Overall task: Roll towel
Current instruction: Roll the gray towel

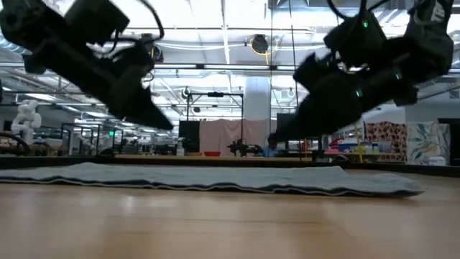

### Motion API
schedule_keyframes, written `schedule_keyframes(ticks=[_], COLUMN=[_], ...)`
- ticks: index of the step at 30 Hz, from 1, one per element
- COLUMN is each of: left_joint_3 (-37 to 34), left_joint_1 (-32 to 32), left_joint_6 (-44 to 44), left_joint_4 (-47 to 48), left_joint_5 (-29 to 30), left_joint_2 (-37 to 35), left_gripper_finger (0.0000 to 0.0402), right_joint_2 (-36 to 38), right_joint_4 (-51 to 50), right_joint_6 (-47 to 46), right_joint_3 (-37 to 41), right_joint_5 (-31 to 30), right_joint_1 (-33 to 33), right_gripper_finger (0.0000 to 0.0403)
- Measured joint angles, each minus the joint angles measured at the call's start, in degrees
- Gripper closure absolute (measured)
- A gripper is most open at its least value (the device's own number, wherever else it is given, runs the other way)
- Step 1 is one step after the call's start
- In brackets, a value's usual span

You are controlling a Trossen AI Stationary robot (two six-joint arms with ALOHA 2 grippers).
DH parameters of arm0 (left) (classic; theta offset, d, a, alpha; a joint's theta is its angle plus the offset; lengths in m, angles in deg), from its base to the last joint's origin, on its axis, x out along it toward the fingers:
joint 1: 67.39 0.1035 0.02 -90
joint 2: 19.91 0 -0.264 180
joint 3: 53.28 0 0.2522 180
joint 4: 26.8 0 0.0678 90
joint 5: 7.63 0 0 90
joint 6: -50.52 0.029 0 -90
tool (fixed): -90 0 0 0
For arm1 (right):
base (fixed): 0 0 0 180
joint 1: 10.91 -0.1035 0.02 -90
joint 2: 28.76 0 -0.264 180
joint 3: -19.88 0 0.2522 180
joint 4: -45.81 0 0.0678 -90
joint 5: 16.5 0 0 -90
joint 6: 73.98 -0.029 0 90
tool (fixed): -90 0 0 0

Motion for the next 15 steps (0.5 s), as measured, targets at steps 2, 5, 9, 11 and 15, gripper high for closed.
schedule_keyframes(ticks=[2, 5, 9, 11, 15], left_joint_3=[-1.6, -3.7, -6.5, -7.7, -8.1], left_joint_1=[2.0, 4.1, 5.0, 5.3, 5.3], left_joint_6=[-1.3, -4.4, -7.9, -9.7, -10.4], left_joint_4=[0.3, 1.5, 3.2, 5.3, 5.9], left_joint_5=[-1.7, -2.3, -2.7, -2.6, -2.4], left_joint_2=[0.1, 0.1, 0.1, 0.1, -0.2], left_gripper_finger=[0.0309, 0.0328, 0.0348, 0.0354, 0.0357], right_joint_2=[-3.3, -8.0, -12.0, -13.0, -12.3], right_joint_4=[0.6, 2.3, 5.5, 5.8, 5.1], right_joint_6=[-1.3, -3.0, -5.7, -7.3, -8.5], right_joint_3=[0.0, 0.1, -0.2, -0.2, -0.2], right_joint_5=[-1.9, -3.5, -4.1, -4.0, -3.9], right_joint_1=[-0.3, -0.5, -0.5, -0.5, -0.8], right_gripper_finger=[0.0401, 0.0402, 0.0402, 0.0402, 0.0402])
